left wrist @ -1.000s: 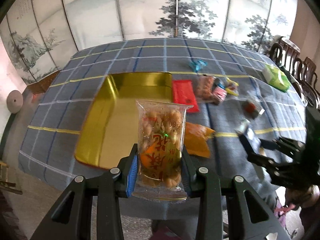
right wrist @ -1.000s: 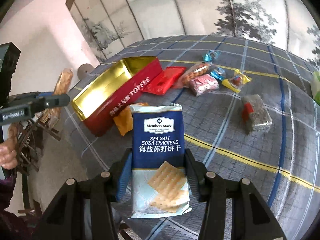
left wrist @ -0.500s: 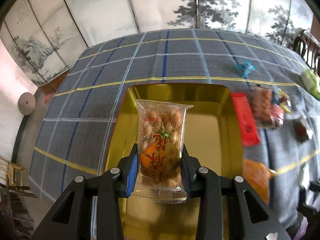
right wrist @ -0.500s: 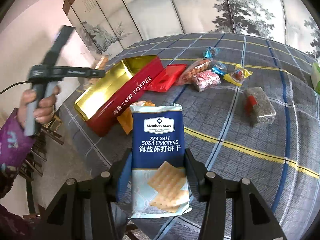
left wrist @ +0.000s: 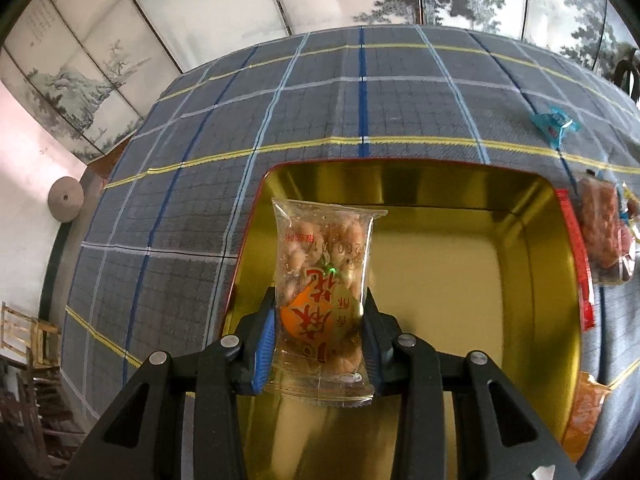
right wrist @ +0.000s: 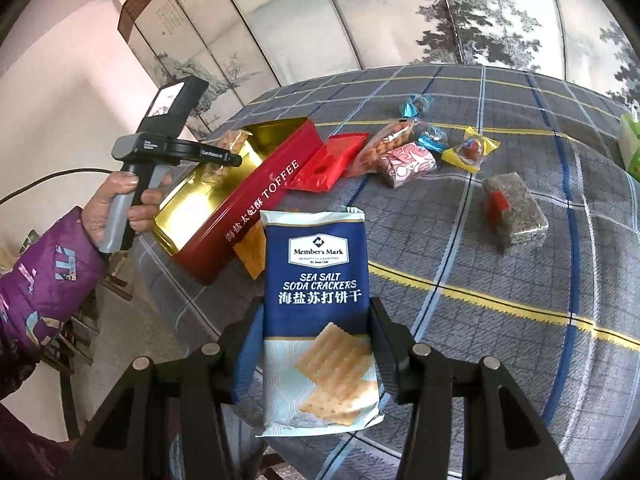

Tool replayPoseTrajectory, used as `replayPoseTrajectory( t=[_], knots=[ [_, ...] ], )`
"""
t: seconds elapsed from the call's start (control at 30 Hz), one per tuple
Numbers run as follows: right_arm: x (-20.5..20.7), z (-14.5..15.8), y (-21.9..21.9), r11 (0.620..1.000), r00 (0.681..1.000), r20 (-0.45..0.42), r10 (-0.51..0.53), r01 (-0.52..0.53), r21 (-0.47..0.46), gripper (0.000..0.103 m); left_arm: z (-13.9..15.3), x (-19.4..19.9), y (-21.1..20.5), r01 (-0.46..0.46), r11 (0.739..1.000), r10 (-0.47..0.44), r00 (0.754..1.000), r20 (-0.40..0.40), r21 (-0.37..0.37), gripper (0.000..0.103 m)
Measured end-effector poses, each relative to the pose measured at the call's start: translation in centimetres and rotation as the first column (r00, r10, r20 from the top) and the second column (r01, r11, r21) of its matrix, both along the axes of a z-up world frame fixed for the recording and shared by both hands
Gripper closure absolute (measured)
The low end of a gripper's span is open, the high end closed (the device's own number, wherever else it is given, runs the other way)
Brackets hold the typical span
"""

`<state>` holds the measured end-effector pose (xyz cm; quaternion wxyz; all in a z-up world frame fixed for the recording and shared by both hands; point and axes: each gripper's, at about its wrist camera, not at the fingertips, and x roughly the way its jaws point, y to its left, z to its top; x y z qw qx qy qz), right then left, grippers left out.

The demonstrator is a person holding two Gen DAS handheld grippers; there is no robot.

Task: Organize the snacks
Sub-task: 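Carry the peanut bag into the gold tin and open the left gripper while the right lifts the crackers, then lower the blue crackers pack into the gold tin and open the right gripper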

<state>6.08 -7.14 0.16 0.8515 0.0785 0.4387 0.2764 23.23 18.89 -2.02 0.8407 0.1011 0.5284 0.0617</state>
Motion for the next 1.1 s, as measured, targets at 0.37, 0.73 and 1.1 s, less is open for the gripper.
replayPoseTrajectory(
  t=[0.37,0.73,1.1],
  knots=[
    [0.1,0.6,0.2,1.000,1.000,-0.001,-0.011,0.011,0.023,0.053,1.1,-0.8,0.1,0.017,1.000,-0.016,0.998,0.060,-0.020,0.033],
    [2.2,4.1,1.8,0.994,0.999,0.034,0.015,-0.018,0.105,0.053,5.8,-9.1,2.2,-0.057,0.977,0.104,0.967,0.231,-0.204,0.023],
    [9.0,6.1,10.4,0.977,0.993,0.010,0.120,-0.120,0.176,0.053,5.8,-20.8,6.2,-0.192,0.883,0.279,0.948,0.150,-0.428,0.022]
  ],
)
